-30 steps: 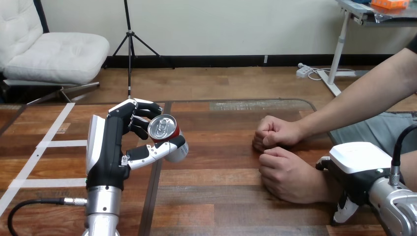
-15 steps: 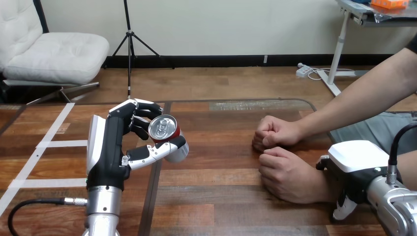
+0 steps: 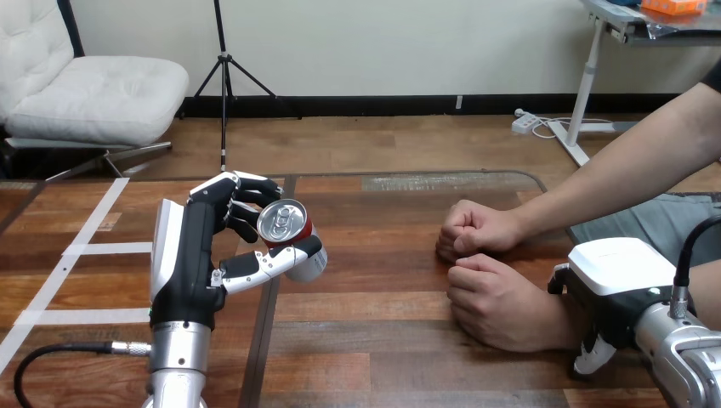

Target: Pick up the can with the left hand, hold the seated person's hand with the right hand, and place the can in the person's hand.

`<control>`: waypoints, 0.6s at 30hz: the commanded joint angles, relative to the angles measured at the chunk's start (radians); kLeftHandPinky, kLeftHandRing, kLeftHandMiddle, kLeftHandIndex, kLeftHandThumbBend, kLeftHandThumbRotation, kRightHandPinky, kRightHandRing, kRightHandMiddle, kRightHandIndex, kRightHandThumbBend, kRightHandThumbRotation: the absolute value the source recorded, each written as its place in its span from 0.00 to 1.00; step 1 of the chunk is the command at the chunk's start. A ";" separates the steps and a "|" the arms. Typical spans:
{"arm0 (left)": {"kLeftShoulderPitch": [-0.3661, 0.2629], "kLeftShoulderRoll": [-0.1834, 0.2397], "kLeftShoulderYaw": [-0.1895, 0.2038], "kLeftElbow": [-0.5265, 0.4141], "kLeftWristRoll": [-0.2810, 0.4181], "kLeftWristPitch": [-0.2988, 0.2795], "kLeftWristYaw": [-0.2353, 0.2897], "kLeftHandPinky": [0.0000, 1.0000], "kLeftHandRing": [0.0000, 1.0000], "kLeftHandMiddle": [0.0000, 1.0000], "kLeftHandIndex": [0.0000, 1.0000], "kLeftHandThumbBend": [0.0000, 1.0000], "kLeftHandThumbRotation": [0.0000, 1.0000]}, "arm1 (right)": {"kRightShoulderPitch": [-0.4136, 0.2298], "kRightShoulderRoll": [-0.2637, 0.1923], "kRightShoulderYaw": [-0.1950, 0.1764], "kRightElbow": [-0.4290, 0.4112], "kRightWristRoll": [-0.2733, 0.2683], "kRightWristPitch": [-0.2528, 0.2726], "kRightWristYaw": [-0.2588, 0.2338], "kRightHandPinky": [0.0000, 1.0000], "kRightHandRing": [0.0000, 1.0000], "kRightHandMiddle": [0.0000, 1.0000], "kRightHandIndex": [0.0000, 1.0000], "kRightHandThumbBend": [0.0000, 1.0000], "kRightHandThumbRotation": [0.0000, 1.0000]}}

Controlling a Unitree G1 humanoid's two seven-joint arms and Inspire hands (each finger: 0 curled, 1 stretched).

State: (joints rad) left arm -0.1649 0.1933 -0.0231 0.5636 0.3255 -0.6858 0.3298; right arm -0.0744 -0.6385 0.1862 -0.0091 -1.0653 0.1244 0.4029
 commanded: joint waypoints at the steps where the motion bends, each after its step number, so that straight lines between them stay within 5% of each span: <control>1: -0.046 0.012 0.014 -0.038 -0.007 -0.010 0.000 0.35 0.41 0.48 0.52 0.68 0.00 | -0.084 -0.018 -0.009 0.009 0.011 -0.001 -0.045 0.50 0.61 0.68 0.70 0.81 0.00; 13: -0.047 0.016 0.015 -0.036 0.001 -0.011 0.003 0.36 0.41 0.48 0.52 0.68 0.00 | -0.084 -0.013 -0.011 0.002 0.025 0.027 -0.023 0.42 0.54 0.63 0.67 0.76 0.00; 18: -0.046 0.016 0.015 -0.036 0.002 -0.011 0.003 0.35 0.41 0.48 0.52 0.68 0.00 | -0.080 -0.013 -0.013 0.008 0.034 0.021 -0.054 0.35 0.47 0.56 0.62 0.73 0.00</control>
State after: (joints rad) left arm -0.1649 0.1934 -0.0218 0.5636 0.3270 -0.6853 0.3258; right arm -0.0793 -0.6380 0.1862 0.0049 -1.0401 0.1423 0.3899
